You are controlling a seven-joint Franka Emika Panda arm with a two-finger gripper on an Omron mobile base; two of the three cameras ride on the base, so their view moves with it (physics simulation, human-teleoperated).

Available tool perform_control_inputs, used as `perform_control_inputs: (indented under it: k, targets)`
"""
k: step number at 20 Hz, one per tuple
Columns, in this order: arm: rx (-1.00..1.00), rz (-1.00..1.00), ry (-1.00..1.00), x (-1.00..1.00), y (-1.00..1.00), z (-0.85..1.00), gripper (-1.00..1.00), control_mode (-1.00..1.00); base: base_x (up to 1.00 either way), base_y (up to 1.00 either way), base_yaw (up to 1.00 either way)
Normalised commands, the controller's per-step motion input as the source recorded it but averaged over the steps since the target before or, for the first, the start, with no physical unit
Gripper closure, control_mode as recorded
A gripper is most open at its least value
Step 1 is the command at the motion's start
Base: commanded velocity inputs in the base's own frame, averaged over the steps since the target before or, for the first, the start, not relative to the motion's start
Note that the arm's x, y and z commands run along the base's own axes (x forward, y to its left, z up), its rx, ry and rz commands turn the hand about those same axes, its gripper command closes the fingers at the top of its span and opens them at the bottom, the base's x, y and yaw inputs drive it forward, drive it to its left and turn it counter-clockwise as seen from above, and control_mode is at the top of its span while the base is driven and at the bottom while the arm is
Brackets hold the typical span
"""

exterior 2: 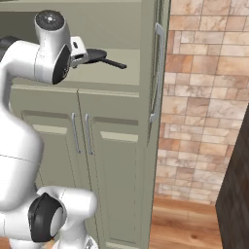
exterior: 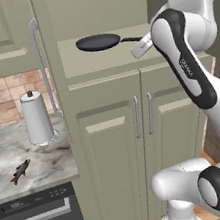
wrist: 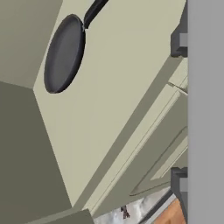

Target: Retrieve the pan from the cabinet, then place the raw meat into the pan to avoid contamination.

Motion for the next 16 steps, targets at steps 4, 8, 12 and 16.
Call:
perform_control_inputs:
  k: [4, 8, 12, 16]
  targets:
    - [0.02, 0.00, 0.02, 0.21, -0.09, 0.00, -1.00, -1.00, 0.00, 0.00, 0.00]
    - [0.02, 0.00, 0.01, 0.22, -0.07, -0.01, -1.00, -1.00, 0.00, 0.00, 0.00]
    - [0.03, 0.00, 0.00, 0.23, -0.06, -0.06, -1.00, -1.00, 0.00, 0.00, 0.00]
    - [0.03, 0.00, 0.00, 0.22, -0.04, -0.08, -1.00, -1.00, 0.00, 0.00, 0.00]
